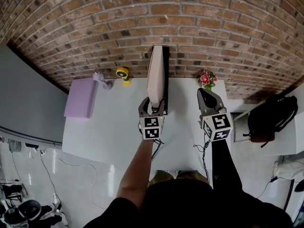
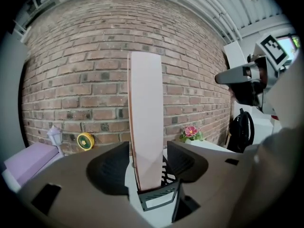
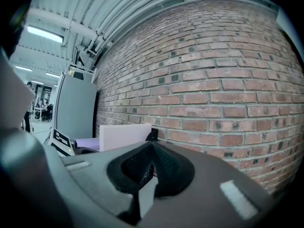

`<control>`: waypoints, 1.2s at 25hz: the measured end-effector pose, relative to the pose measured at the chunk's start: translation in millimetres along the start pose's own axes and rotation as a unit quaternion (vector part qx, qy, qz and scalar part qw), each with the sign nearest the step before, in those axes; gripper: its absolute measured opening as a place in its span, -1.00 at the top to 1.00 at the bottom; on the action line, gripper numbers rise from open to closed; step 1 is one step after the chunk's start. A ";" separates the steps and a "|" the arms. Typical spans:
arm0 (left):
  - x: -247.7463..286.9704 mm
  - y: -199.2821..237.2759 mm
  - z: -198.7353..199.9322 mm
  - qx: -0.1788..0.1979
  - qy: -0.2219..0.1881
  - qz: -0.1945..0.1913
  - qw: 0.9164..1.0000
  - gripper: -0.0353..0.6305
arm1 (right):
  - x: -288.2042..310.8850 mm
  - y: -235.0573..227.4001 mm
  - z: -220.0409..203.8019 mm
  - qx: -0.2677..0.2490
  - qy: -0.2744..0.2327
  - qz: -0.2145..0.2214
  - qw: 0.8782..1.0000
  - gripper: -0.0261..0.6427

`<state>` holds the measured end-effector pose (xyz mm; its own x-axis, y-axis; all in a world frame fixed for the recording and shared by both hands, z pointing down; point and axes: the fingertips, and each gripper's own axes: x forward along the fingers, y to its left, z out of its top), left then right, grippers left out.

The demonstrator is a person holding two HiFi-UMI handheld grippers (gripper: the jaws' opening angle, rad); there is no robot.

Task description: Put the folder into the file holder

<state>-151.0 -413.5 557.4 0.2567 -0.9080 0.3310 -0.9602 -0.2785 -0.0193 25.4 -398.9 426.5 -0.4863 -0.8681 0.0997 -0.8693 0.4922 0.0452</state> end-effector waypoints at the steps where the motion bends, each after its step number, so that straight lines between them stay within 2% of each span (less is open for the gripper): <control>1: -5.8 1.1 3.5 0.001 -0.005 -0.002 1.000 0.17 | -2.9 4.2 1.5 0.000 -0.002 -0.002 1.000 0.92; 7: -46.1 9.0 23.9 0.014 -0.034 -0.013 0.999 0.14 | -19.3 33.4 10.1 -0.004 -0.012 -0.016 1.000 0.92; 11: -79.5 12.6 37.9 0.036 -0.056 -0.023 0.998 0.12 | -33.4 53.2 13.8 -0.006 -0.020 -0.029 0.999 0.92; 17: -122.2 15.0 52.9 0.043 -0.081 -0.049 0.995 0.10 | -55.5 78.3 8.8 -0.007 -0.028 -0.044 0.999 0.92; 26: -167.8 -7.6 94.5 0.055 -0.129 -0.080 0.987 0.09 | -82.0 85.7 21.8 -0.021 -0.042 -0.049 0.998 0.92; 30: -177.5 -15.5 112.3 0.075 -0.143 -0.074 0.984 0.09 | -92.1 77.5 29.9 -0.020 -0.053 -0.049 0.997 0.92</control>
<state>-169.4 -283.1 392.9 0.4332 -0.8991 0.0627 -0.8887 -0.4377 -0.1362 0.2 -282.7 391.1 -0.4082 -0.9128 -0.0131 -0.9097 0.4055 0.0890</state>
